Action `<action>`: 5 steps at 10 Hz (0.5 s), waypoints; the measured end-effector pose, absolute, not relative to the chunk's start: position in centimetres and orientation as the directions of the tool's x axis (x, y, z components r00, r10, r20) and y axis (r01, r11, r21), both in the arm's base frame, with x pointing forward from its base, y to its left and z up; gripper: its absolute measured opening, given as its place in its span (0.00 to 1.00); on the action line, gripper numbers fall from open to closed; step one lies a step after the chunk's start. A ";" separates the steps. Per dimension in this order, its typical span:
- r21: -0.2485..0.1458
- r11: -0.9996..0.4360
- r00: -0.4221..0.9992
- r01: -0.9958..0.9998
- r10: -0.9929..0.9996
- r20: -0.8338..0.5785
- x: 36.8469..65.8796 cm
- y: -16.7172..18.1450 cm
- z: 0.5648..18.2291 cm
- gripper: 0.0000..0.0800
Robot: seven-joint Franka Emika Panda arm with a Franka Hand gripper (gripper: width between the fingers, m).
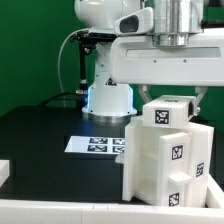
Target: Assemble cabinet
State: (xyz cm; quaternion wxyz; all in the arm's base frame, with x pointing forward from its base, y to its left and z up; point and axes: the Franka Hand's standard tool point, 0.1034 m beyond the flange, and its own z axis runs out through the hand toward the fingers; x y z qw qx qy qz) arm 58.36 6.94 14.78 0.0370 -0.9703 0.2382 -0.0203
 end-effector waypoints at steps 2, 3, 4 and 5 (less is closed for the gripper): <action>-0.114 -0.750 0.755 -0.652 -0.655 -0.008 58.4 7.1 14.7 0.67; -0.135 -0.622 0.631 -0.771 -0.775 -0.030 58.5 7.3 14.7 0.67; -0.133 -0.535 0.544 -0.834 -0.838 -0.044 58.5 7.6 14.7 0.67; -0.141 -0.489 0.498 -0.861 -0.866 -0.041 58.7 7.7 14.7 0.67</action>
Offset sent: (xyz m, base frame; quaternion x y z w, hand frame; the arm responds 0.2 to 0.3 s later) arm -0.0059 0.0113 -0.0056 0.0195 -0.0138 0.3664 0.9302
